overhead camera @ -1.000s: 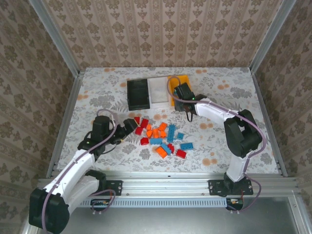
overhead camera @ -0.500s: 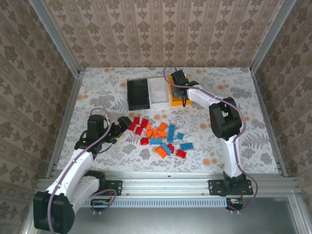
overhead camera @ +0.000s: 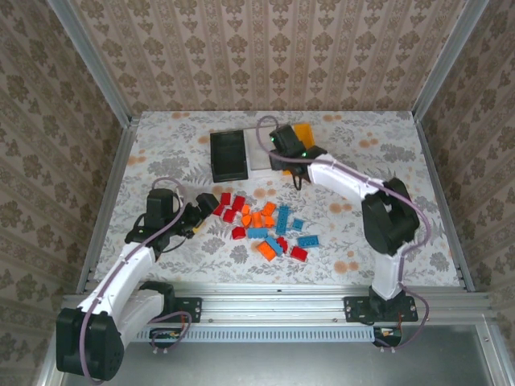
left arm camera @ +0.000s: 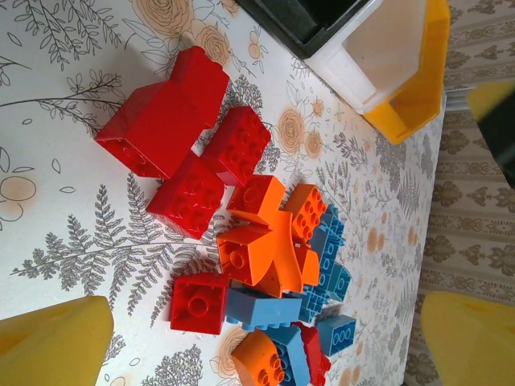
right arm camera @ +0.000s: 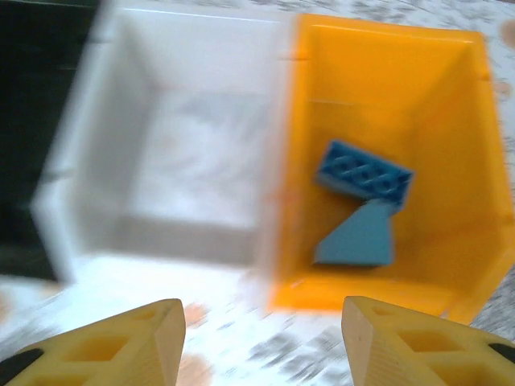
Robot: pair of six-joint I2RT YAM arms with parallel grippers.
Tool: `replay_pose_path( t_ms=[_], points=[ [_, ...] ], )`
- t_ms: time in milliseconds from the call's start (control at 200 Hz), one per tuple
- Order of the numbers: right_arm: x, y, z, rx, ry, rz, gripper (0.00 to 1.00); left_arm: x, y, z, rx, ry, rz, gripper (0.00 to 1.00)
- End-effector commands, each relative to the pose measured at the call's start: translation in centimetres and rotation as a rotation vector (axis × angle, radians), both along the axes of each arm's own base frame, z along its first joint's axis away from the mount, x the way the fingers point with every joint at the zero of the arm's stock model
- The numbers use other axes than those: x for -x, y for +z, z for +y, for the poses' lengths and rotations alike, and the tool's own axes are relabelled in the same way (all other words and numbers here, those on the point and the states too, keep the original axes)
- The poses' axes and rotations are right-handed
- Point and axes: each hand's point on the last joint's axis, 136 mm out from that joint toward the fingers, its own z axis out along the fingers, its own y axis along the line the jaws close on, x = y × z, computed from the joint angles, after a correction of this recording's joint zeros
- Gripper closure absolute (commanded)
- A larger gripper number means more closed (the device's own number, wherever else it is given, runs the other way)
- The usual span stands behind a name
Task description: Sort the legos into containers by color
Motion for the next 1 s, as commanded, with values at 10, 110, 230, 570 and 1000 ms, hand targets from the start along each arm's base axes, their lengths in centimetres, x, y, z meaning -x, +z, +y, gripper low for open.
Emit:
replay_pose_path(
  t_ms=[10,110,230,570,1000],
  points=[
    [4.4,-0.7,2.9,-0.093,0.034,0.030,0.46,1.2,-1.5,0.6,-0.010,0.009,0.037,0.00],
    [7.8,-2.7,5.6,-0.079,0.096,0.080,0.47,2.2,-2.6,1.0,-0.011,0.023,0.058,0.00],
    [9.7,-4.7,8.4,-0.086,0.148,0.146,0.48,3.3,-3.6,1.4,-0.001,0.044,0.065,0.00],
    [10.1,-9.4,10.8,-0.126,0.099,0.285,0.49,5.1,-4.0,2.4,0.029,0.110,0.018,0.00],
    [9.8,-12.2,12.4,-0.136,0.106,0.339,0.56,5.4,-4.2,2.4,0.026,0.101,0.021,0.00]
  ],
)
